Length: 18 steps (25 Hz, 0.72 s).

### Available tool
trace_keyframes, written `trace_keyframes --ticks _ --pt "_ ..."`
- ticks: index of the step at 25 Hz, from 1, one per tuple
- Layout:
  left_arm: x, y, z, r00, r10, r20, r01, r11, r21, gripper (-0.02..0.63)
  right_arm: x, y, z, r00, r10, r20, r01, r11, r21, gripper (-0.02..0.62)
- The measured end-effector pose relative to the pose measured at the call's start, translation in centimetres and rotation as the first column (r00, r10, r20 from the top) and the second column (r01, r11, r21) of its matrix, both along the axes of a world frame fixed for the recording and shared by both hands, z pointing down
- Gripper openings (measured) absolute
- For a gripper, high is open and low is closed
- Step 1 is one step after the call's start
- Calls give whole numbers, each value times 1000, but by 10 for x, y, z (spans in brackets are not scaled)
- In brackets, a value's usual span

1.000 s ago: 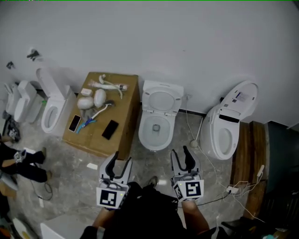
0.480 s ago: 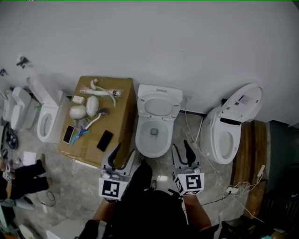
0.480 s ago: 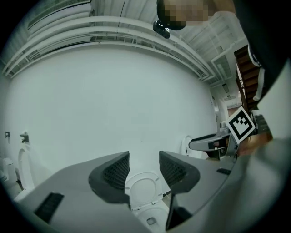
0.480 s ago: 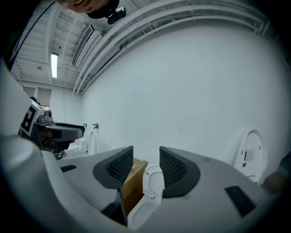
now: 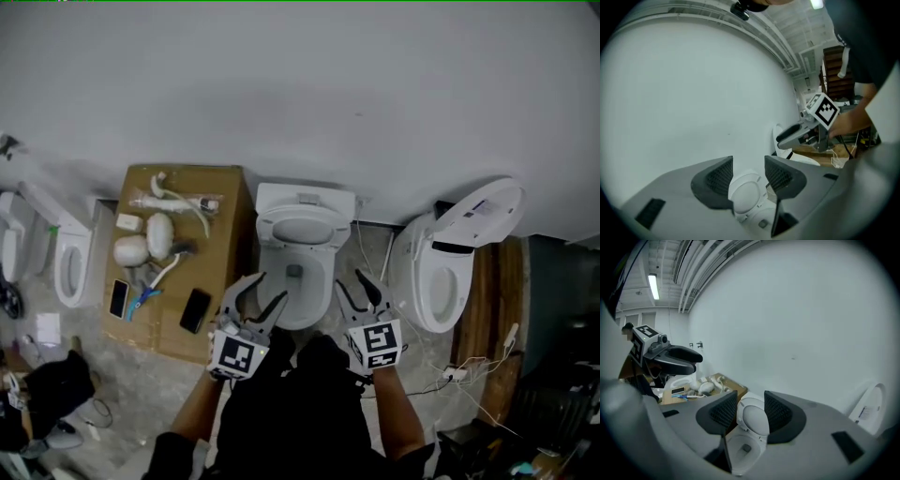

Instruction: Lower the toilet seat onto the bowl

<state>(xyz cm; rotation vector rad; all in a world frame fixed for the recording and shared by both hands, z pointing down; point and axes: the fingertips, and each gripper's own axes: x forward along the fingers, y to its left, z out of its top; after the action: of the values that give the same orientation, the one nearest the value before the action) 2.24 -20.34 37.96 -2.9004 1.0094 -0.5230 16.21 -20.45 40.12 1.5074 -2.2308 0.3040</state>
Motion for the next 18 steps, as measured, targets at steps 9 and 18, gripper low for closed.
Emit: trace_keyframes --ticks 9,18 --pt "48 -106 107 988 88 123 -67 984 -165 210 14 -102 90 974 -195 -115 172 968 -185 194" --pt "72 -184 223 911 124 393 -60 983 -173 230 41 -173 206 886 -332 -324 207 908 -365 170"
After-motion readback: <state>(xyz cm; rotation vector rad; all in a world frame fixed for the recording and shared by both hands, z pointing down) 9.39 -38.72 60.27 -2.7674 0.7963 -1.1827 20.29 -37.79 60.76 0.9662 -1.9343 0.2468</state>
